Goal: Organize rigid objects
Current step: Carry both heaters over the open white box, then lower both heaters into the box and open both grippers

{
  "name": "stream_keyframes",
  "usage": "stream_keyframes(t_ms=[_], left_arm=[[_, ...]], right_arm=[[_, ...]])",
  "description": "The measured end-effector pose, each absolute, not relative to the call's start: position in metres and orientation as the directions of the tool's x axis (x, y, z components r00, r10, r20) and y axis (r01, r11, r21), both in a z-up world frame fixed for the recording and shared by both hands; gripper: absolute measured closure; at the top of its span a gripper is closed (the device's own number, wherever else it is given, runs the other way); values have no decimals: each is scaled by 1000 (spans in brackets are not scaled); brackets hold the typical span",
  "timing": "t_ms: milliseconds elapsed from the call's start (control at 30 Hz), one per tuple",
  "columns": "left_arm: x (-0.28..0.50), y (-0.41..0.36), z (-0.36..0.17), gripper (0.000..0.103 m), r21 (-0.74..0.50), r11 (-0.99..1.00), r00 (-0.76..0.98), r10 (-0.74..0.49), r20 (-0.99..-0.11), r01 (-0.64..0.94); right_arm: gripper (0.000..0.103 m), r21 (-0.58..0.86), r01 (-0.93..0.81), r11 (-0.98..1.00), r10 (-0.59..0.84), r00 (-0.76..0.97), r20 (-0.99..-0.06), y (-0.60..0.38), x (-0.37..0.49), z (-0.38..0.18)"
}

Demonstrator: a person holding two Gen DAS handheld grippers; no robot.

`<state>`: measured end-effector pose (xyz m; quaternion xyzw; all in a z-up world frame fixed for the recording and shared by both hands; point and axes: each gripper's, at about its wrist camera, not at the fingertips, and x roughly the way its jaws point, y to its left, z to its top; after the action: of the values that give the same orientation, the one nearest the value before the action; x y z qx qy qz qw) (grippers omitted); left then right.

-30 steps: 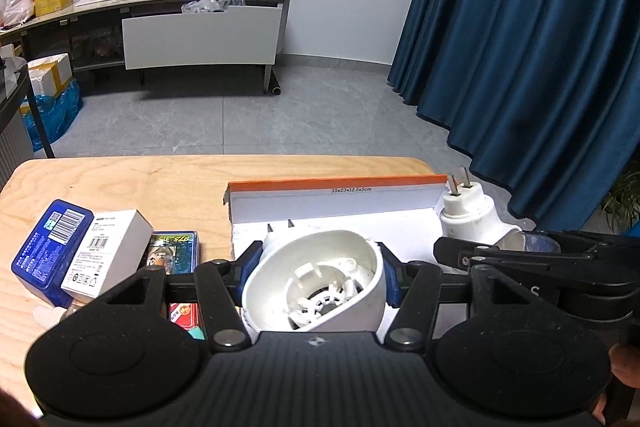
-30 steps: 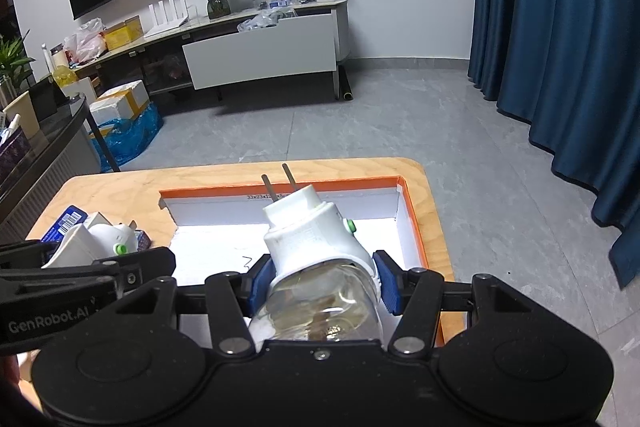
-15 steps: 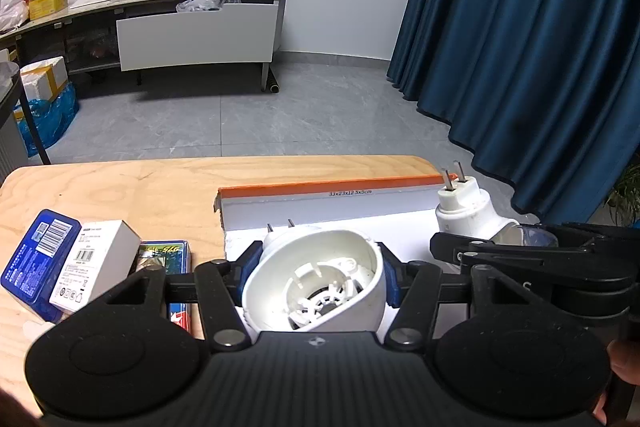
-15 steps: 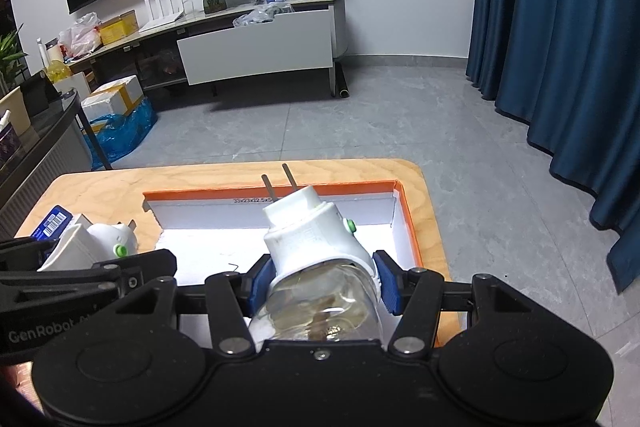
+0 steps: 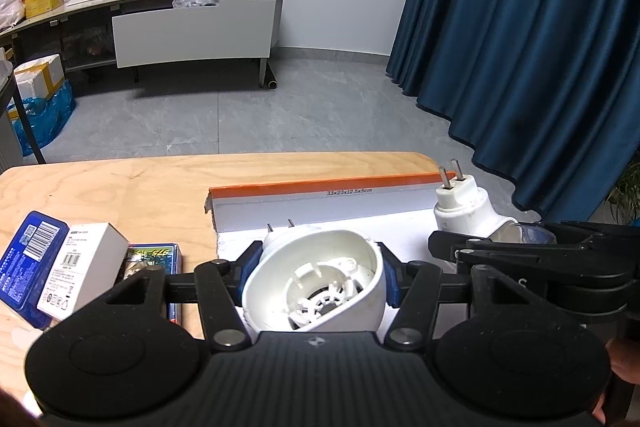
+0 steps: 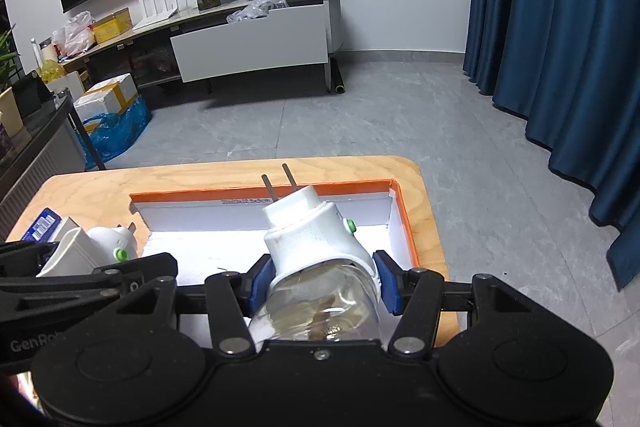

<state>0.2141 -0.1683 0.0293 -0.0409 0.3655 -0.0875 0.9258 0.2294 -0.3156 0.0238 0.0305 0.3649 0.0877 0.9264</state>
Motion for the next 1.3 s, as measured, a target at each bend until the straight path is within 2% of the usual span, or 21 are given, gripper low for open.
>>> stream_keyframes(t_ms=[267,600,667,700,733,1033,1300], left_arm=[[222,-171,23,45,-143,981,710,-195,-677,133],[233,-181,14,45,-174,970,696,-244,-675,171],[235,-184,12,37,-186,963,689,-268,-673,193],[235,-185,13,22,-184,964,691,-267,-672,194],[232,-185,15,13,-185,963,694,-268,-668,194],[188,-175,45,4,-150,969,708,-246,-662,197],[137,-142,54,2,-150,979,714,-203,-670,138]], right_arm=[[36,116,-116,986,164,723,-671,-316,234,19],[30,128,-66,990,129,803,-583,-335,207,42],[29,139,-61,988,130,813,-567,-340,198,48],[29,134,-56,989,122,818,-562,-341,193,50],[29,126,-52,991,114,822,-558,-341,190,53],[17,155,-42,987,119,842,-526,-344,148,70],[15,189,-79,979,172,815,-554,-323,114,69]])
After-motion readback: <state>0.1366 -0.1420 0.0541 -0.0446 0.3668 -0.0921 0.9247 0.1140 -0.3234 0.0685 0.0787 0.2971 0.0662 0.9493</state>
